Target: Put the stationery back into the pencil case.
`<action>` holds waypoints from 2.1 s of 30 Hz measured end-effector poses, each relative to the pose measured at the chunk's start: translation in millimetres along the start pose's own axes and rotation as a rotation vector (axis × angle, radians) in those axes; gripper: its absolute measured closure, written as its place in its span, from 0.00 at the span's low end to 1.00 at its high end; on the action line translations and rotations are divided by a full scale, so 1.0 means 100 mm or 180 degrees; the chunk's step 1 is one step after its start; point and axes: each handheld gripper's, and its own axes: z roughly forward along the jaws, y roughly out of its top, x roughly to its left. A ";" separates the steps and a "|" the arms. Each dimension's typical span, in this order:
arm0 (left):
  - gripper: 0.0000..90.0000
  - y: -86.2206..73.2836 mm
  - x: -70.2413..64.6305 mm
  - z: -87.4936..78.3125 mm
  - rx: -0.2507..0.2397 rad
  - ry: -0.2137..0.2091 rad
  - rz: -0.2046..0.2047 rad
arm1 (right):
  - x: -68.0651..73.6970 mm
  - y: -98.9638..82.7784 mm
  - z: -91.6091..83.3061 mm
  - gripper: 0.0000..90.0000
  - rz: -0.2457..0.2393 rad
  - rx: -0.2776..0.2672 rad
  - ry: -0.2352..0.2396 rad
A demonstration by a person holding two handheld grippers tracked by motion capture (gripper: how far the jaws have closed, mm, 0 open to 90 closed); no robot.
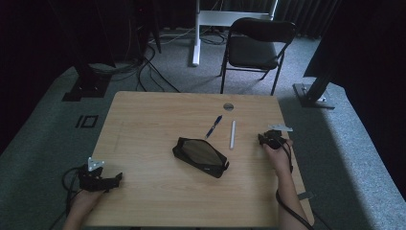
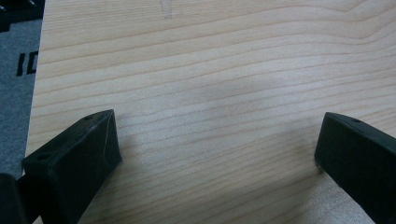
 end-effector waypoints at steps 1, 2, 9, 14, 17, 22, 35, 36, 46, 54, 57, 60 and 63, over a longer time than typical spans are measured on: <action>0.00 0.00 0.00 0.00 0.0001 0.0000 0.0001 | 0.01 0.00 -0.02 0.76 -0.0008 -0.0015 0.0014; 0.00 0.00 0.00 0.00 0.0000 0.0000 0.0000 | 0.02 0.01 -0.03 0.76 -0.0016 -0.0022 0.0024; 0.00 0.00 0.00 0.00 0.0005 0.0000 0.0005 | 0.11 0.07 -0.13 0.76 -0.0095 -0.0067 0.0115; 0.00 0.00 0.00 0.00 0.0001 0.0000 0.0002 | 0.18 0.13 -0.20 0.76 -0.0170 -0.0105 0.0167; 0.00 0.00 0.00 0.00 0.0004 0.0000 0.0005 | 0.24 0.17 -0.25 0.76 -0.0218 -0.0127 0.0165; 0.00 0.00 0.00 0.00 0.0005 0.0000 0.0005 | 0.33 0.22 -0.30 0.76 -0.0277 -0.0170 0.0273; 0.00 0.00 0.00 0.00 0.0004 0.0000 0.0005 | 0.54 0.28 -0.36 0.76 -0.0388 -0.0235 0.0495; 0.00 0.00 0.00 0.00 0.0004 0.0000 0.0005 | 0.55 0.29 -0.36 0.76 -0.0392 -0.0239 0.0513; 0.00 0.00 0.00 0.00 0.0005 -0.0001 0.0002 | 0.76 0.34 -0.44 0.76 -0.0493 -0.0273 0.0695; 0.00 0.00 0.00 0.00 0.0005 -0.0001 0.0001 | 0.93 0.41 -0.52 0.76 -0.0656 -0.0304 0.0834; 0.00 0.00 0.00 0.00 0.0002 -0.0002 -0.0002 | 0.99 0.42 -0.53 0.76 -0.0699 -0.0300 0.0873; 0.00 0.00 0.00 0.00 0.0006 -0.0001 0.0001 | 1.04 0.43 -0.56 0.76 -0.0749 -0.0306 0.0907; 0.00 0.00 0.00 0.00 0.0005 -0.0001 0.0002 | 1.09 0.45 -0.58 0.76 -0.0775 -0.0310 0.0956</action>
